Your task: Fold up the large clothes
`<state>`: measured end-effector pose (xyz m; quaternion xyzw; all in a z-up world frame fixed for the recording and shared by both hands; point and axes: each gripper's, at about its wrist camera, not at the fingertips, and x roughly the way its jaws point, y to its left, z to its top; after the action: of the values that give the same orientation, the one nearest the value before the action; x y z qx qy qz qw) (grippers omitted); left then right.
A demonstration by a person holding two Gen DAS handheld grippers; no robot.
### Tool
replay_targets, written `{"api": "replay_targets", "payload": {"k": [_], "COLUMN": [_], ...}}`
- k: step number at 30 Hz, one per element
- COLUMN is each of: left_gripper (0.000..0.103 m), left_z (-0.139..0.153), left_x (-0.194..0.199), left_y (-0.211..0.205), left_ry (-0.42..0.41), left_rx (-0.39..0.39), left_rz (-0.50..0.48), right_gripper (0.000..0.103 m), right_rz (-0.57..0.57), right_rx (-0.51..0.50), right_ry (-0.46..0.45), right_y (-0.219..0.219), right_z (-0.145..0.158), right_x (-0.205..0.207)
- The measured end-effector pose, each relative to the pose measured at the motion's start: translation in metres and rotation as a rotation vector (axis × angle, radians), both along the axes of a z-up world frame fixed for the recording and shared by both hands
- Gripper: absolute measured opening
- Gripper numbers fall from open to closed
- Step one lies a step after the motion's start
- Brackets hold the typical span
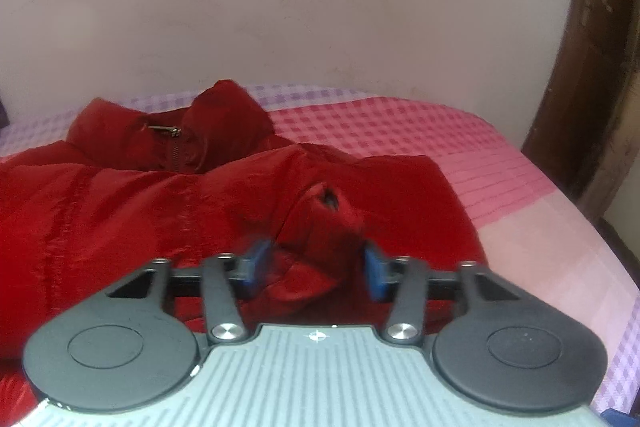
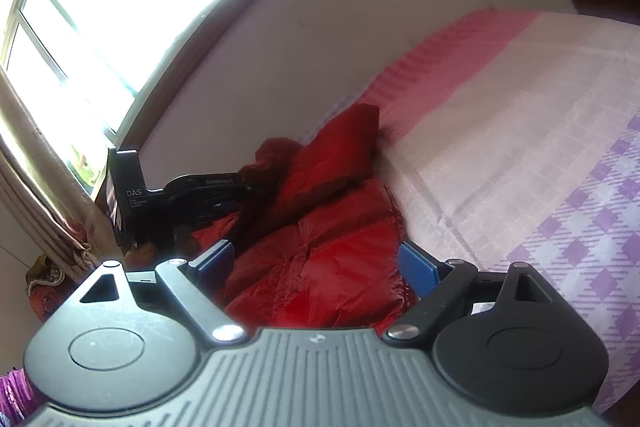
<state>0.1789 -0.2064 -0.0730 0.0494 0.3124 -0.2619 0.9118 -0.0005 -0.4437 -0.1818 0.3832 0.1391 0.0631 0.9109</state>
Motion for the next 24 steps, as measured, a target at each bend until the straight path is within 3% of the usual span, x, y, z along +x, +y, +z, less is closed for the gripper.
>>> {"api": "replay_targets", "payload": {"k": [2, 8, 17, 24], "left_gripper": [0.071, 0.090, 0.098, 0.101], "left_z": [0.002, 0.016, 0.030, 0.029], "left_x": [-0.007, -0.035, -0.080, -0.116], "left_y": [-0.003, -0.004, 0.005, 0.030], "left_ry": [-0.028, -0.120, -0.182, -0.169], "left_rx": [0.012, 0.043, 0.093, 0.108], "left_rz": [-0.005, -0.012, -0.002, 0.037], "right_gripper": [0.090, 0.090, 0.090, 0.090], "right_rz": [-0.002, -0.005, 0.008, 0.023], "right_rx": [-0.007, -0.042, -0.097, -0.141], "right_ry": [0.000, -0.013, -0.025, -0.012], "right_y": [0.001, 0.007, 0.020, 0.031], "right_z": [0.001, 0.008, 0.019, 0.017], "right_x": [-0.001, -0.006, -0.021, -0.037]}}
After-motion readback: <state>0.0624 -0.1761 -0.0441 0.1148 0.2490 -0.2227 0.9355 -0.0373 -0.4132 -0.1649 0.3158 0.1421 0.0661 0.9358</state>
